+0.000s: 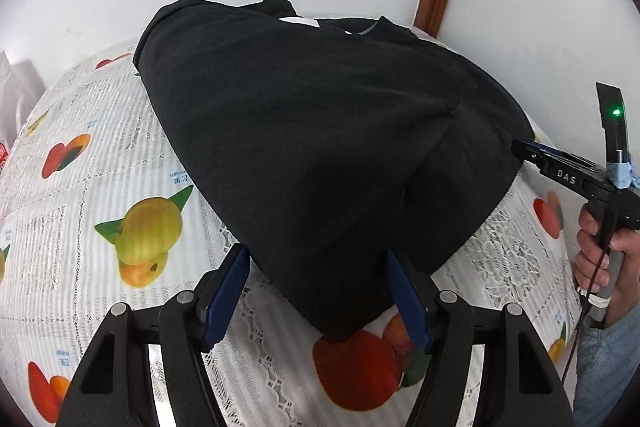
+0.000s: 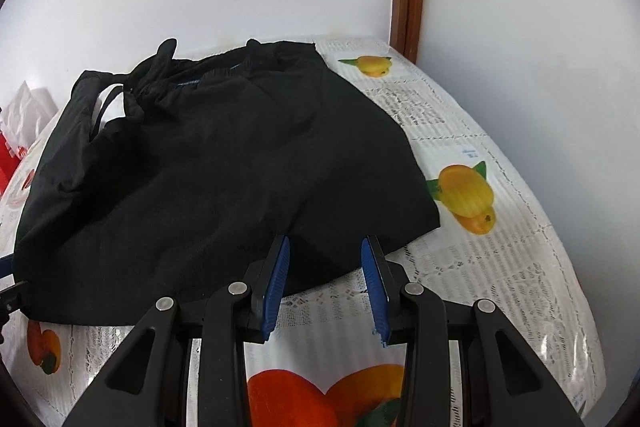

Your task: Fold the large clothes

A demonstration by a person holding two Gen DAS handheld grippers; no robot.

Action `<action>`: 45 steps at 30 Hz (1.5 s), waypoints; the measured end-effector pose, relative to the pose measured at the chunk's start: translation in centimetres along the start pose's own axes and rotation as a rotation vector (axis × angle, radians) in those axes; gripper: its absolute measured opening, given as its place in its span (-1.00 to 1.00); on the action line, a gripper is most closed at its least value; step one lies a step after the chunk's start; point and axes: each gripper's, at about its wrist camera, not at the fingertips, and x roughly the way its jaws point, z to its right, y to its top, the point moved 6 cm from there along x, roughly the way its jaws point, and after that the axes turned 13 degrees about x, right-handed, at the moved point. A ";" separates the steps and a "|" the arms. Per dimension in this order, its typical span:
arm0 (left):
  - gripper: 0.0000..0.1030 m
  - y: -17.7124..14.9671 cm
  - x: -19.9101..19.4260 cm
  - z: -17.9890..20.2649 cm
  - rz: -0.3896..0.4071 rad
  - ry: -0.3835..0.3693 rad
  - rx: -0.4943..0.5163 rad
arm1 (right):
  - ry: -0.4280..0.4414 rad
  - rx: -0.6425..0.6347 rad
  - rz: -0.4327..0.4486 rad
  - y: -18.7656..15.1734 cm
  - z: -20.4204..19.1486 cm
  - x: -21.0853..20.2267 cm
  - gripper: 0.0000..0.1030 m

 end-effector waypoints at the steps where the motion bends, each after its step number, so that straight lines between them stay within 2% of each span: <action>1: 0.30 0.0 0.0 0.0 0.002 0.004 -0.002 | 0.004 0.004 -0.008 0.0 0.0 0.2 -0.28; 5: 0.15 -0.1 -0.2 0.1 0.020 0.033 0.001 | 0.007 0.018 -0.038 0.0 0.1 0.9 -0.30; 10: -0.31 -0.3 -0.5 -0.7 0.022 0.065 -0.006 | -0.009 -0.003 -0.044 -0.3 -0.6 1.1 -0.42; 11: -0.35 -0.4 -0.6 -1.0 0.024 0.052 -0.019 | -0.014 -0.008 -0.043 -0.4 -0.8 1.1 -0.45; 15: -0.70 -0.6 -1.0 -2.4 0.016 0.032 -0.049 | -0.027 -0.015 -0.043 -0.6 -1.2 1.2 -0.47; 19: -0.78 -1.4 -1.3 -4.7 0.020 0.023 -0.101 | 0.002 -0.013 -0.058 -1.1 -2.0 1.1 -0.46; 25: -0.80 -3.0 -2.7 -8.7 0.032 0.041 -0.156 | 0.046 -0.067 -0.088 -2.3 -5.7 0.9 -0.46; 31: -0.80 -5.3 -4.0 -13.6 0.011 0.061 -0.218 | 0.112 -0.125 -0.140 -3.5 -10.5 0.9 -0.45; 34: -0.70 -6.1 -4.5 -14.8 0.005 0.043 -0.234 | 0.159 -0.150 -0.170 -3.5 -12.1 -0.2 -0.45; 36: -0.67 -6.6 -4.8 -15.0 0.015 0.013 -0.244 | 0.205 -0.128 -0.144 -2.9 -12.4 -1.6 -0.43; 39: -0.52 -7.0 -4.9 -15.1 0.018 -0.003 -0.246 | 0.258 -0.143 -0.088 -1.5 -13.8 -4.1 -0.26; 41: -0.43 -7.0 -4.9 -14.9 0.026 -0.025 -0.255 | 0.297 -0.169 -0.064 -0.8 -15.4 -5.0 0.03; 42: -0.31 -7.1 -4.9 -14.8 0.030 -0.037 -0.260 | 0.329 -0.188 -0.055 -0.6 -16.6 -5.3 0.10; 43: -0.09 -7.1 -4.9 -14.7 0.033 -0.044 -0.265 | 0.347 -0.199 -0.055 -0.6 -17.6 -5.3 0.21; 45: 0.08 -7.4 -5.0 -14.3 0.047 -0.056 -0.271 | 0.390 -0.226 -0.070 -0.9 -20.1 -4.9 0.33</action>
